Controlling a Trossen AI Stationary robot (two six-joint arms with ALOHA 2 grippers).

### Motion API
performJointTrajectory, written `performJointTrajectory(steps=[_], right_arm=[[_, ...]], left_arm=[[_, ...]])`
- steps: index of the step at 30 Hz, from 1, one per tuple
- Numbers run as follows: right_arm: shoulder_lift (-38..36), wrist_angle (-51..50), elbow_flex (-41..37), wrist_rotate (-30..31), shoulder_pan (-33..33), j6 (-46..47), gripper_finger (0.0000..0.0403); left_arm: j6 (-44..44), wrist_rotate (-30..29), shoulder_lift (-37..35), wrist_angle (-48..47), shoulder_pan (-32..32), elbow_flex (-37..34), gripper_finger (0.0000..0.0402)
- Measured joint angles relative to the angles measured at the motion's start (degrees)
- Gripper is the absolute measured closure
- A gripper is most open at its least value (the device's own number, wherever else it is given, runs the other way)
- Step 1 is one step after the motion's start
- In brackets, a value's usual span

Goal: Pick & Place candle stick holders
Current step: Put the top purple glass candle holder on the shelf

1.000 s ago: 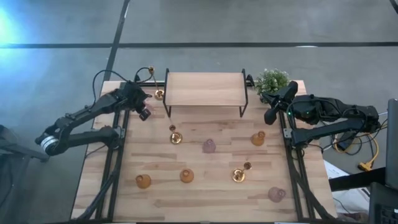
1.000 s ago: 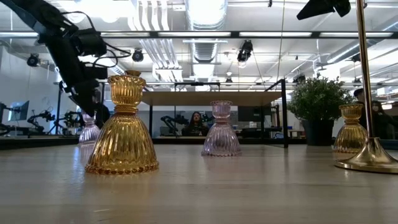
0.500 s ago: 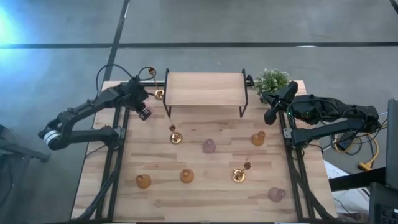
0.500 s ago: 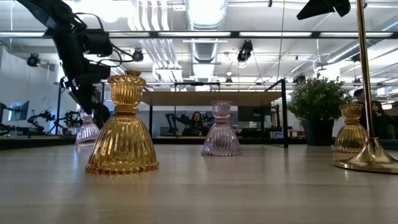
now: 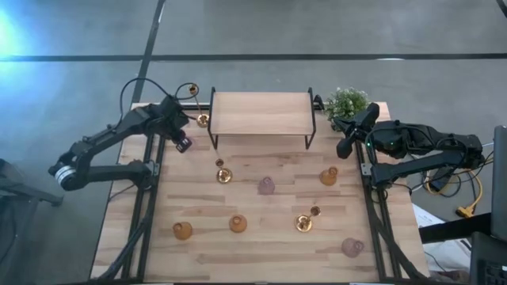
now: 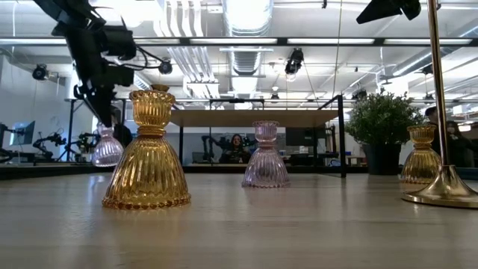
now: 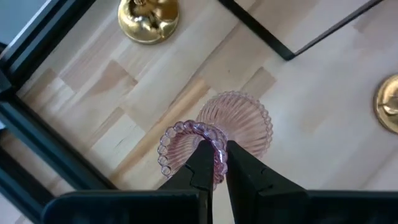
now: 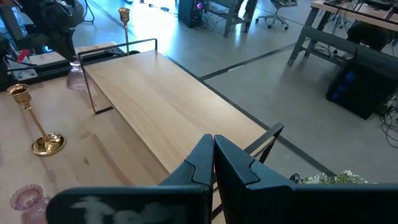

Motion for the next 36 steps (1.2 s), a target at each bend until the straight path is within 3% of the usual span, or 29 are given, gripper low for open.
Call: performJointTrajectory(steps=[12,21,30,36], right_arm=[[0.0,0.1,0.0,0.0,0.0,-1.1,0.0394],[0.0,0.7,0.0,0.0,0.0,-1.1,0.0394],[0.0,1.5,0.0,0.0,0.0,-1.9,0.0394],[0.0,1.7,0.0,0.0,0.0,-2.0,0.0394]], left_arm=[[0.0,10.3,0.0,-6.8,-0.2,5.2,0.0377],[2.4,10.9,0.0,-18.6,-0.6,13.9,0.0377],[0.5,11.2,2.5,-27.0,-3.5,34.5,0.0377],[1.4,6.4,11.2,-28.2,-7.9,53.3,0.0377]])
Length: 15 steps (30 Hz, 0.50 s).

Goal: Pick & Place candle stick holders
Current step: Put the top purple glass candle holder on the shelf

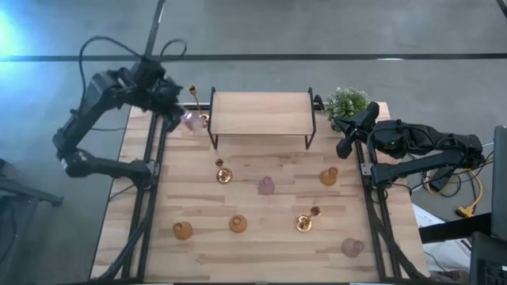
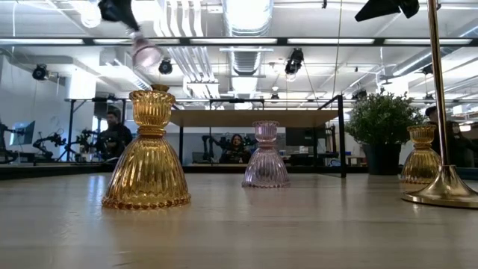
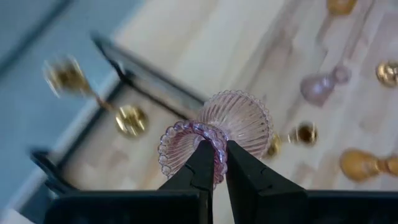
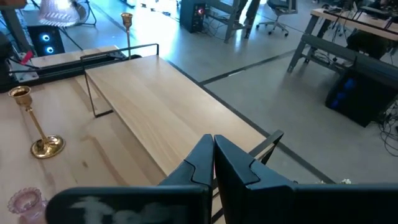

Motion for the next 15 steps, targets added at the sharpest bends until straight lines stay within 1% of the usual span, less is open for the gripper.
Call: performJointTrajectory(steps=[4,9,11,13,15], right_arm=[[0.0,1.0,0.0,0.0,0.0,-0.2,0.0394],[0.0,1.1,0.0,0.0,0.0,-0.3,0.0394],[0.0,1.1,0.0,0.0,0.0,-0.6,0.0394],[0.0,1.0,0.0,0.0,0.0,-0.7,0.0394],[0.0,0.9,0.0,0.0,0.0,-1.6,0.0394]], left_arm=[[6.0,-4.3,10.1,-2.2,-1.8,12.9,0.0377],[13.1,-7.6,23.8,-7.3,-2.0,27.7,0.0377],[13.6,-9.5,28.2,-7.0,-2.5,31.6,0.0377],[14.5,-9.8,31.5,-5.9,-2.6,34.9,0.0377],[16.6,-12.2,33.1,-4.6,-3.1,35.2,0.0377]])
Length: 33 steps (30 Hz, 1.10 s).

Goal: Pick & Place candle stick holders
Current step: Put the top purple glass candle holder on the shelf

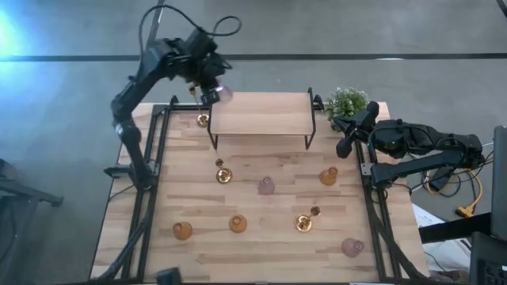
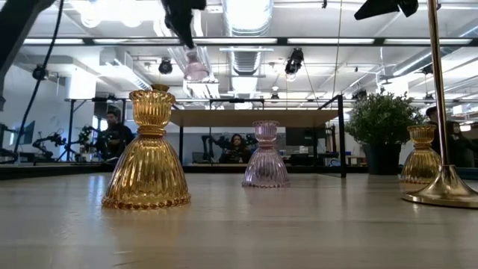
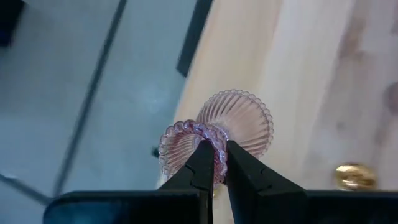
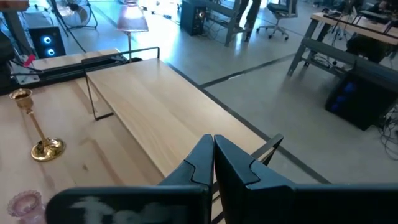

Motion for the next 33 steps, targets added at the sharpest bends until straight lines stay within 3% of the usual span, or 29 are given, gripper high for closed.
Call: performJointTrajectory(steps=[4,18,33], right_arm=[[0.0,-0.1,0.0,0.0,0.0,-0.9,0.0394],[0.0,-0.1,0.0,0.0,0.0,-2.0,0.0394],[0.0,-0.1,0.0,0.0,0.0,-2.0,0.0394]], left_arm=[[1.2,-6.7,2.2,-0.2,0.0,-2.2,0.0377],[2.1,-7.4,6.1,6.8,0.1,-2.2,0.0377],[3.7,-7.9,9.9,6.3,3.2,-2.8,0.0377]])
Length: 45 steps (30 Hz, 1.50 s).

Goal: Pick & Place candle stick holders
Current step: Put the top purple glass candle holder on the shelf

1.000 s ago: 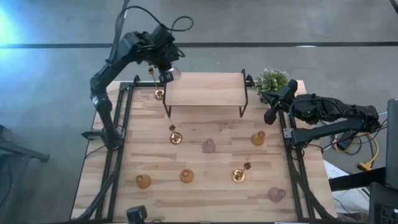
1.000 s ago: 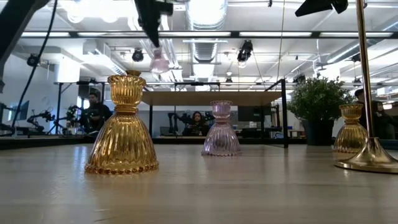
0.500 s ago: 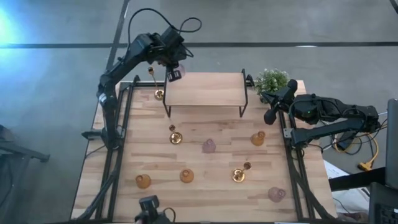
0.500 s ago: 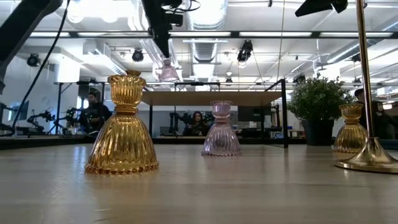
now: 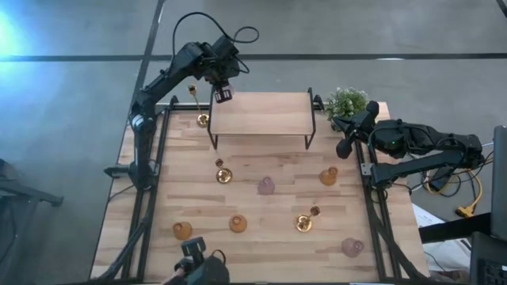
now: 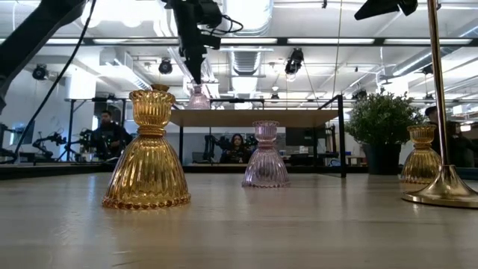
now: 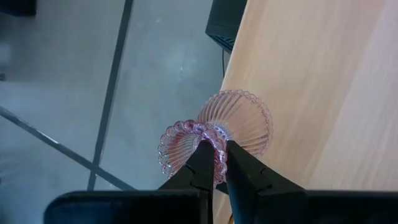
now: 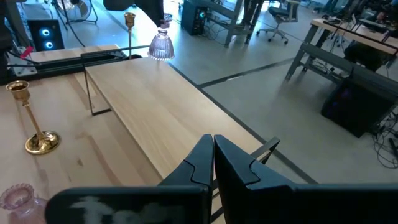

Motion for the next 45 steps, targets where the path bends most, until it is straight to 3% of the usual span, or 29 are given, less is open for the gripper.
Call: performJointTrajectory(steps=[7,16,33,40,45], right_arm=[[0.0,0.0,0.0,0.0,0.0,0.0,0.0394],[0.0,0.0,0.0,0.0,0.0,0.1,0.0394],[0.0,0.0,0.0,0.0,0.0,0.0,0.0394],[0.0,0.0,0.0,0.0,0.0,0.2,0.0394],[0.0,0.0,0.0,0.0,0.0,0.2,0.0394]], left_arm=[[-0.2,3.2,0.0,0.1,1.1,-1.6,0.0377],[0.6,2.5,-0.1,0.4,1.2,-5.5,0.0377],[-0.3,4.0,-0.2,0.5,1.1,-5.5,0.0377],[-0.6,5.4,-0.1,-0.9,1.1,-5.6,0.0329],[-0.8,7.5,-0.1,-1.0,1.1,-5.6,0.0322]])
